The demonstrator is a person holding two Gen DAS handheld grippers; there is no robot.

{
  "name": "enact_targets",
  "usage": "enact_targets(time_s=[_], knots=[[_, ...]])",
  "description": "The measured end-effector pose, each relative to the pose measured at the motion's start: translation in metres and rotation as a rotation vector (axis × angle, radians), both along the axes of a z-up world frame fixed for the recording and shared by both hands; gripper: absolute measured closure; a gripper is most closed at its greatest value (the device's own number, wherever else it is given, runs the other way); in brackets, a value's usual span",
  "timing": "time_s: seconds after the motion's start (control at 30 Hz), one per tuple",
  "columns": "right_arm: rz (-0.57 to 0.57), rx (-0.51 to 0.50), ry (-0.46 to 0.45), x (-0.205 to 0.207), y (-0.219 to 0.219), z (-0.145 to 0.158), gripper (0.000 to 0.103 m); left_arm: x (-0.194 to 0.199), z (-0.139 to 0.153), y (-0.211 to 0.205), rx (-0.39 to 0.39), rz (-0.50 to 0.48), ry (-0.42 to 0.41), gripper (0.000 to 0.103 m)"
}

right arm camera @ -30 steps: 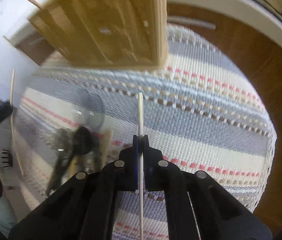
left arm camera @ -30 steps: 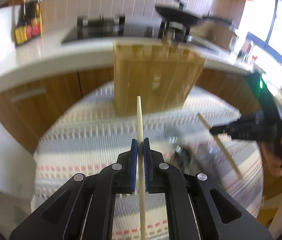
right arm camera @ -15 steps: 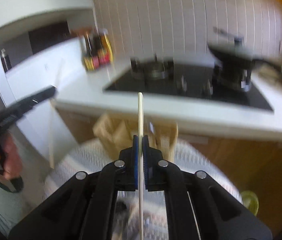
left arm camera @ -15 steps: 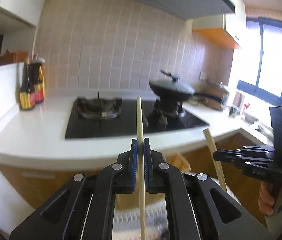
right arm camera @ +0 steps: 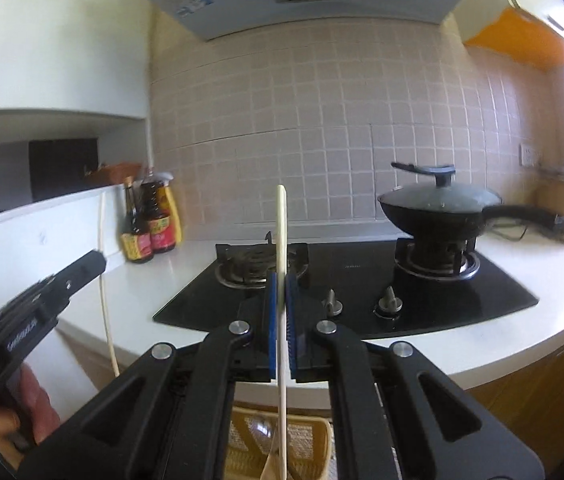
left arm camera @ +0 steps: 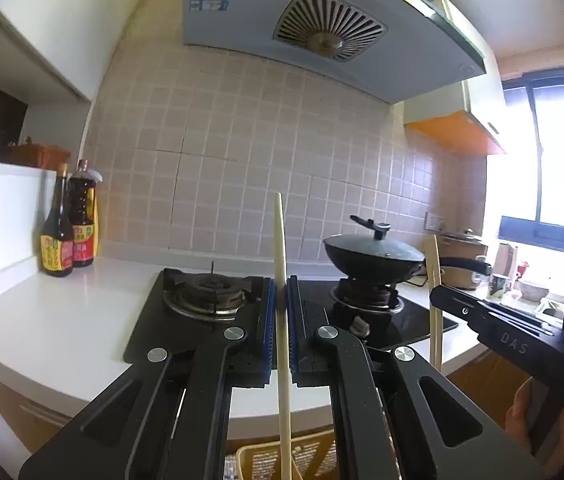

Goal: Organize utensils
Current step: 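Carry both chopsticks up and release them into the tan caddy, then grasp a clear spoon with the left tool while the right tool grasps a clear spoon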

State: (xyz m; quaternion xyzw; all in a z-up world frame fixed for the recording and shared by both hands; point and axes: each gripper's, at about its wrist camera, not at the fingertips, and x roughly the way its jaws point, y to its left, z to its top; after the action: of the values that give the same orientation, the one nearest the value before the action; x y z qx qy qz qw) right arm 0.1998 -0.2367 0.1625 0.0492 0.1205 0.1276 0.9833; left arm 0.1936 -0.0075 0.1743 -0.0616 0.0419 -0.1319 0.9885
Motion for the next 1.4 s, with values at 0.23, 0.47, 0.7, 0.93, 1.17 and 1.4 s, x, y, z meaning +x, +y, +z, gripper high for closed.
enact_targets(time_s=[0.23,0.47,0.7,0.93,1.17,1.4], knots=[[-0.022,-0.054,-0.006,0.01,0.009,-0.041,0.1,0.016,-0.034,0.001,-0.012,0.003,0.027,0.099],[0.017,-0.012,0.028,-0.009,-0.003,-0.048,0.099,0.008,-0.05,0.008,-0.031,-0.046,0.072,0.095],[0.074,0.019,0.093,-0.05,-0.019,-0.039,0.089,-0.036,-0.034,0.024,-0.069,-0.136,0.107,0.048],[0.086,0.114,0.158,-0.102,-0.044,-0.03,0.05,-0.098,-0.015,0.034,-0.063,-0.243,0.172,0.037],[0.049,0.116,0.32,-0.139,-0.052,-0.03,0.05,-0.142,-0.02,0.026,0.041,-0.264,0.299,0.037],[0.08,0.094,0.652,-0.144,-0.044,-0.083,0.05,-0.154,-0.084,0.002,0.252,-0.244,0.559,0.039]])
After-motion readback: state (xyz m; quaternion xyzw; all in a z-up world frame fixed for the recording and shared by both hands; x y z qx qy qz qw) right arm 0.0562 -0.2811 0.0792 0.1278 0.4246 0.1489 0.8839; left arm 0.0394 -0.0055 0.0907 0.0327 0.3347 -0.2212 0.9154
